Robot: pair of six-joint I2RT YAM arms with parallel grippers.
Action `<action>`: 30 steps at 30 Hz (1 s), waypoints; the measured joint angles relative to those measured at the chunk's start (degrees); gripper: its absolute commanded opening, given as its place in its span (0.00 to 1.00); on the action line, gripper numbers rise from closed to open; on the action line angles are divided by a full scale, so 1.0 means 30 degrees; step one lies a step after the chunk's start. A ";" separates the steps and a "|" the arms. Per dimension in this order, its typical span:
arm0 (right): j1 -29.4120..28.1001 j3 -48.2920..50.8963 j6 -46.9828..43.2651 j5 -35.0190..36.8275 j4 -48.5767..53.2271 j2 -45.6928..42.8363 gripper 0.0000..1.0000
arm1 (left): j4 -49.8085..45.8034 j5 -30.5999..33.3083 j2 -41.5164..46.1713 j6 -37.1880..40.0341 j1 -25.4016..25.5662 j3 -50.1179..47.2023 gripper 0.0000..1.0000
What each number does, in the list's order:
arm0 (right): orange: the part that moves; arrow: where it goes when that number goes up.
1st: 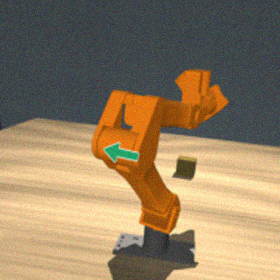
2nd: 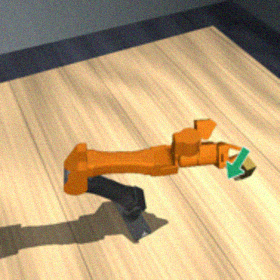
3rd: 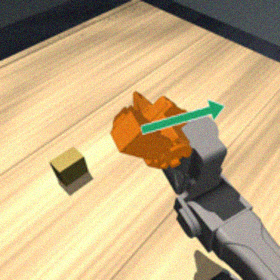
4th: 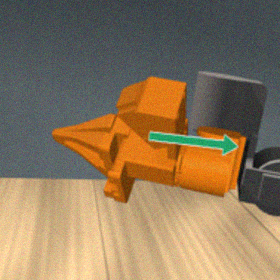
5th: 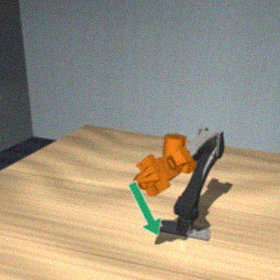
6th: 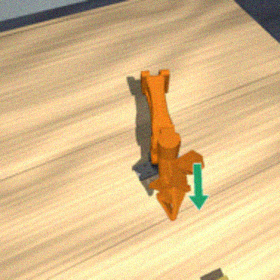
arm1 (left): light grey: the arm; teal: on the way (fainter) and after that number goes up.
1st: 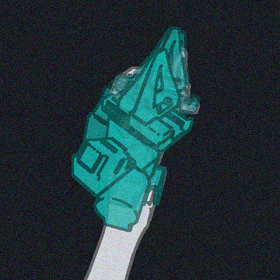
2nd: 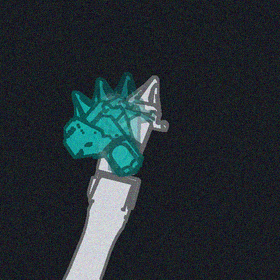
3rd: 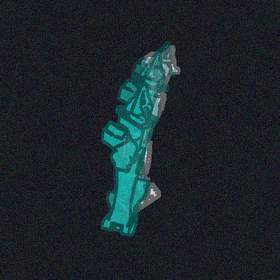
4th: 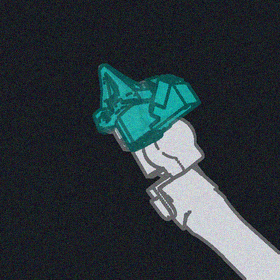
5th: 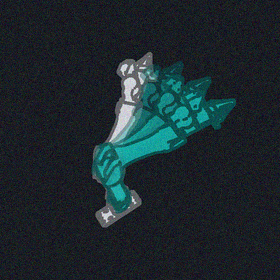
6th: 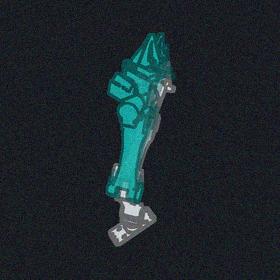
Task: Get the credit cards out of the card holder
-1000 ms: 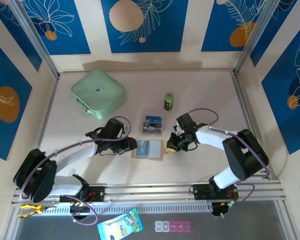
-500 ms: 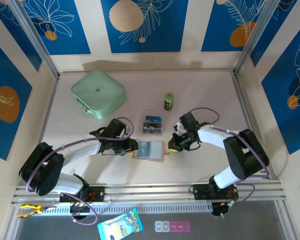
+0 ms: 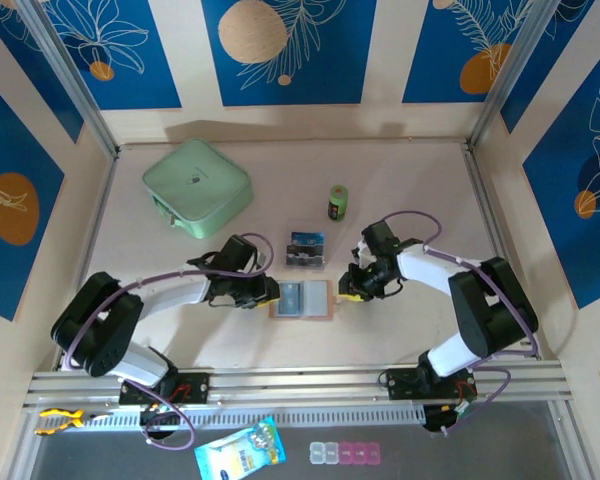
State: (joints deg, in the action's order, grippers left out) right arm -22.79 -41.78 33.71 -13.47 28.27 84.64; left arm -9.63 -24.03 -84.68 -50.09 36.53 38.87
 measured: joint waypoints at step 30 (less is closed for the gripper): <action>-0.6105 -0.3745 0.5020 0.0255 -0.3475 0.3162 0.23 | 0.0554 -0.0066 -0.1443 0.0379 0.0080 0.0087 0.19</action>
State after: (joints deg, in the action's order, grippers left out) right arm -41.10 -53.01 48.77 -12.71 17.85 94.13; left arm -7.97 -24.23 -89.01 -48.95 36.77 39.13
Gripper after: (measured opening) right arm 0.233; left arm 0.191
